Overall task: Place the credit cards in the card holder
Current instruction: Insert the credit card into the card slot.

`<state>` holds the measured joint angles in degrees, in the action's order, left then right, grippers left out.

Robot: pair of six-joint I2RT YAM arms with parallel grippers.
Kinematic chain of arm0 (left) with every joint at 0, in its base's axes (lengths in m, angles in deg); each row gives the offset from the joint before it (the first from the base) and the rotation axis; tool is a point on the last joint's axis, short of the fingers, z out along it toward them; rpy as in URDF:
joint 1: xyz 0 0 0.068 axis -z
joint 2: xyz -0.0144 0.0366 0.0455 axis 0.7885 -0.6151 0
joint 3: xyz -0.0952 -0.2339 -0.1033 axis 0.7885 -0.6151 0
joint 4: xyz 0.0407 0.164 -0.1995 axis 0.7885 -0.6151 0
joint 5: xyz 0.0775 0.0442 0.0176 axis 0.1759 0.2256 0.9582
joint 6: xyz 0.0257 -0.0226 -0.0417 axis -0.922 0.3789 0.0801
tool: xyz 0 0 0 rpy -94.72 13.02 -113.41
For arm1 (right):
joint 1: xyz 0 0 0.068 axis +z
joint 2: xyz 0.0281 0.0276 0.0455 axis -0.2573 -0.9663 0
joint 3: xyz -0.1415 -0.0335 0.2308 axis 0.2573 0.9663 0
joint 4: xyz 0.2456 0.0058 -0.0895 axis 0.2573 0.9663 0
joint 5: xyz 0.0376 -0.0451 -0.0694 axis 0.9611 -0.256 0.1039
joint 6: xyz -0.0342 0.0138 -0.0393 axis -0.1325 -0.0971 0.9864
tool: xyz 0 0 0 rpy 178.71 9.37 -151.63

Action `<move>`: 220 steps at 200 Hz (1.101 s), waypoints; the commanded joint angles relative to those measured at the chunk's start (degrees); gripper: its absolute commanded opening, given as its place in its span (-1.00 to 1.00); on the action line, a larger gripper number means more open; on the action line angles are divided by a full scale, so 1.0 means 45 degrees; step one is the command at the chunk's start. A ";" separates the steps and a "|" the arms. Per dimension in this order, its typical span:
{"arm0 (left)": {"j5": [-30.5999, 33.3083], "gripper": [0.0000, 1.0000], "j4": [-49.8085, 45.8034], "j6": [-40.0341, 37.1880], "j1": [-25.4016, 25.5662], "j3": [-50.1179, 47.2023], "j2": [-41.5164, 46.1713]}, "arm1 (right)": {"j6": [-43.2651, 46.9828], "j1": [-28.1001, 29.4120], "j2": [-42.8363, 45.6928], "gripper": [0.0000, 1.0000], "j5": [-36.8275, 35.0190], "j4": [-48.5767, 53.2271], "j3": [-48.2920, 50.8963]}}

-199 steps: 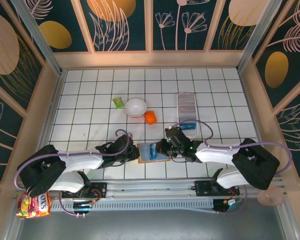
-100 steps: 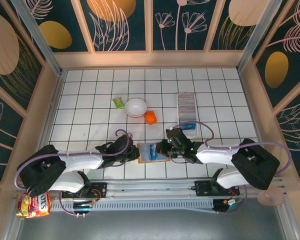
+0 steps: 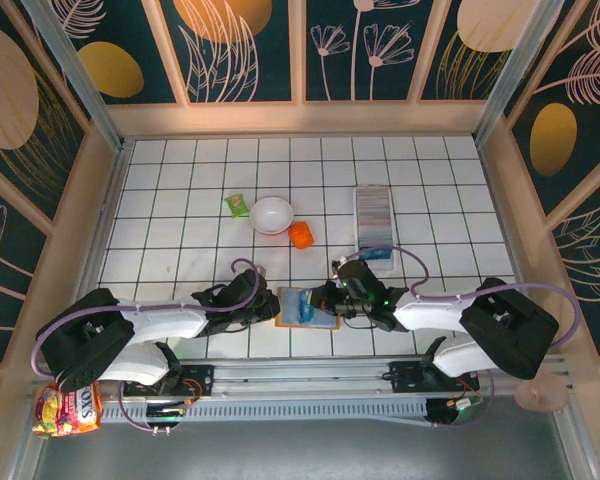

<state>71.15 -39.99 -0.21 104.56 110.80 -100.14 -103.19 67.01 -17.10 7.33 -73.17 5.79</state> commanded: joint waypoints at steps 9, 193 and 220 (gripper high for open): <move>-0.0288 -0.79 0.0038 0.0174 0.0074 -0.0101 -0.0377 | -0.0531 -0.0090 -0.0036 -1.00 0.0041 -0.1356 0.0358; -0.0303 -0.79 0.0077 0.0230 0.0079 -0.0238 -0.0175 | -0.0716 -0.0080 -0.0290 -0.79 -0.0426 -0.1076 0.0333; -0.0265 -0.79 0.0126 0.0255 0.0072 -0.0330 -0.0081 | -0.0233 0.0002 -0.0120 -0.59 -0.1114 0.0995 -0.0261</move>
<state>70.93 -39.01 -0.02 104.56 110.73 -100.53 -104.96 66.77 -17.96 5.67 -75.47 6.88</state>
